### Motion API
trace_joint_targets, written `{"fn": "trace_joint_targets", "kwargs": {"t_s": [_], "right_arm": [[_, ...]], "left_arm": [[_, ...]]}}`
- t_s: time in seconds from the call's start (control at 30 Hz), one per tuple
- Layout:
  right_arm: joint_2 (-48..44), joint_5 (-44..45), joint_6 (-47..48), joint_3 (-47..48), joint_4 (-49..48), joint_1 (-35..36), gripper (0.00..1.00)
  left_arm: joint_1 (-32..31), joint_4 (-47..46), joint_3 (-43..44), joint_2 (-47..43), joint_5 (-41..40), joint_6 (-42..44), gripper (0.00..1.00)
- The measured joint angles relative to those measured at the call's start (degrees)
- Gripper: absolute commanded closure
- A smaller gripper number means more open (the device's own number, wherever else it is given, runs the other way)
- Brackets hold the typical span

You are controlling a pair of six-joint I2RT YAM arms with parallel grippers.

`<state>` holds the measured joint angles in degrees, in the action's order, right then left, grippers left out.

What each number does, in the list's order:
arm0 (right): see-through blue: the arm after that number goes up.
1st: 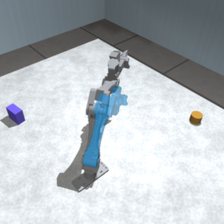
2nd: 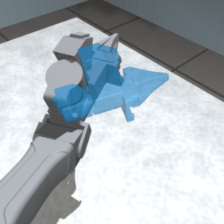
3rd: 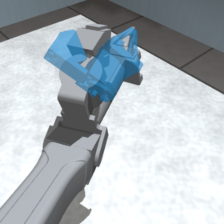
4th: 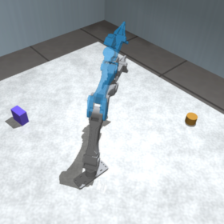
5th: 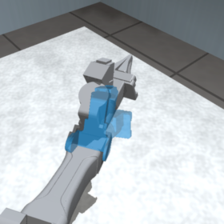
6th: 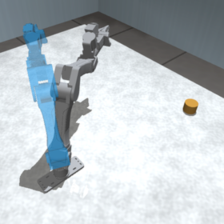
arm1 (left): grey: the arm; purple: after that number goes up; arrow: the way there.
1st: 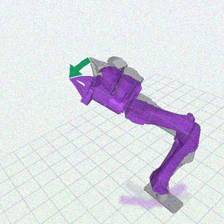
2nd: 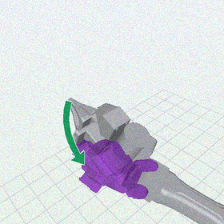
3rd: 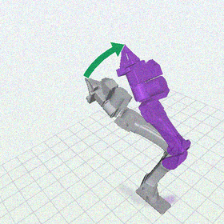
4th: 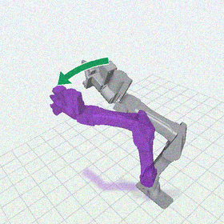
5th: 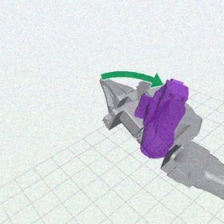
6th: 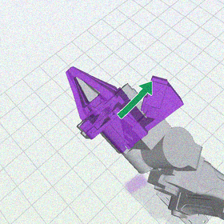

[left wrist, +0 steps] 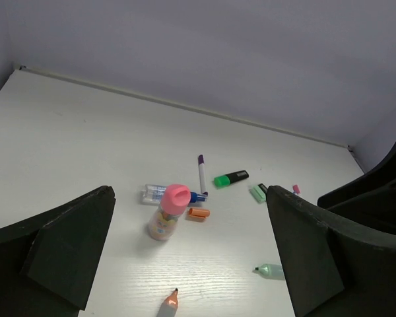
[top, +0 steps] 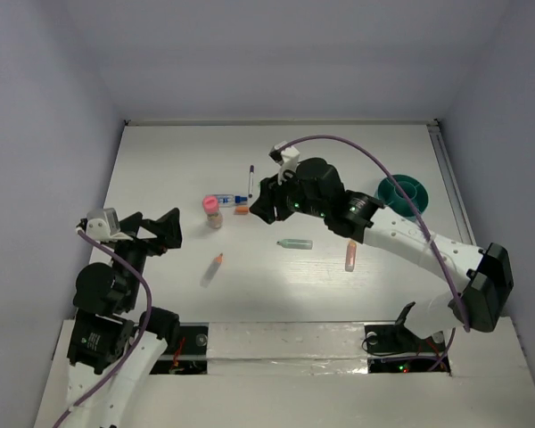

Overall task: Sort the stationery into containers
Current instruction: Pick up the stationery from the center of the board.

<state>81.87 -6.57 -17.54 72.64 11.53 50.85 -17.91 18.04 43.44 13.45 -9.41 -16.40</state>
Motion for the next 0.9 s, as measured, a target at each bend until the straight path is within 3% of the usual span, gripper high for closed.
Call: {"fn": "trace_joint_targets", "kwargs": {"t_s": [0.03, 0.1, 0.27, 0.3, 0.43, 0.53, 0.7, 0.9], "right_arm": [[0.5, 0.17, 0.07, 0.31, -0.04, 0.28, 0.76], [2.16, 0.35, 0.17, 1.36, 0.0, 0.83, 0.97], [9.05, 0.83, 0.28, 7.04, 0.57, 1.75, 1.0], [10.6, 0.85, 0.44, 8.46, 0.52, 1.88, 0.94], [17.46, 1.03, 1.25, 15.1, 1.07, 2.58, 0.49], [23.28, 1.51, 2.29, 21.31, 1.81, 2.97, 0.31], [32.89, 3.63, 3.91, 31.06, 3.65, 3.78, 0.15], [40.24, 9.7, 5.9, 36.54, 6.47, 5.16, 0.13]], "left_arm": [[0.0, 0.15, 0.0, -0.24, -0.26, -0.02, 0.01], [0.02, 0.44, 0.0, -0.92, -0.85, -0.2, 0.01], [0.02, 0.66, 0.0, -2.45, -2.12, -0.83, 0.01], [0.0, 0.66, -0.02, -2.56, -2.58, -1.07, 0.01], [0.02, 0.76, -0.63, -2.86, -5.99, -1.75, 0.01], [0.02, 1.44, -1.36, -3.52, -8.76, -2.21, 0.01], [0.02, 2.36, -1.7, -4.68, -11.69, -3.15, 0.01], [0.02, 2.38, -1.86, -4.68, -11.78, -3.41, 0.01]]}}
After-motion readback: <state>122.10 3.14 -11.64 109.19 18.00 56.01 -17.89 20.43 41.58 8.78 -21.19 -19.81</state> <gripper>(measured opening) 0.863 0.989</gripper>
